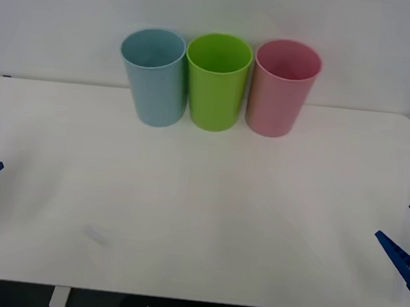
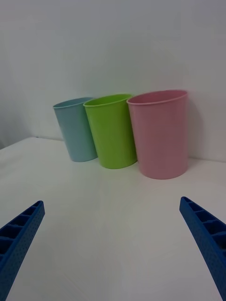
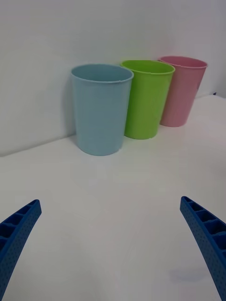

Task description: Grasp the object on the table and drop it into the matching bin: aluminum can to the light blue bin, PET bottle to the pink bin.

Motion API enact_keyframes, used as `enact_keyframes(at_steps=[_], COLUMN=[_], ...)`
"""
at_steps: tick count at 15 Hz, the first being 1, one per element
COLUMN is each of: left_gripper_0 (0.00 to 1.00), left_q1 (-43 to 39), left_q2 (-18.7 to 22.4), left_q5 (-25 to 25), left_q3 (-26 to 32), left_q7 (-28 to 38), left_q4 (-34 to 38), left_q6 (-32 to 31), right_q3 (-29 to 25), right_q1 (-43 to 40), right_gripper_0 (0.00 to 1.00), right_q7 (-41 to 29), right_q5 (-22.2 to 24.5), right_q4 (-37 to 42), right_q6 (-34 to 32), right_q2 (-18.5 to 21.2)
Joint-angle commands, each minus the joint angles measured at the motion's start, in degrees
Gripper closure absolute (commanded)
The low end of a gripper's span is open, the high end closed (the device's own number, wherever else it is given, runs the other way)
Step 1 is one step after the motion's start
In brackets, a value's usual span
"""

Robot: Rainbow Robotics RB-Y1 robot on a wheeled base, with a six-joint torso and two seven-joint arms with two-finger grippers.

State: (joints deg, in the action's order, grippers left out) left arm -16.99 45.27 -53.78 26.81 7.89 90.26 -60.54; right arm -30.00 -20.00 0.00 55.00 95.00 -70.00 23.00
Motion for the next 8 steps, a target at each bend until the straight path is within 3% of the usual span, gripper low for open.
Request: enact_keyframes(at_steps=[1, 8], left_gripper_0=[0.0, 0.0], left_q1=[-0.2, -0.1], left_q2=[0.0, 0.0], left_q5=[0.1, 0.8], left_q3=[-1.7, -3.2], left_q7=[0.1, 0.3], left_q4=[-0.1, -0.1], left_q6=[-0.3, -0.5], right_q3=[0.0, 0.0], right_q1=[0.0, 0.0], right_gripper_0=[0.0, 0.0], right_q7=[0.0, 0.0], right_q5=[0.0, 0.0], right_q4=[0.0, 0.0], right_q6=[0.0, 0.0], right_q2=[0.0, 0.0])
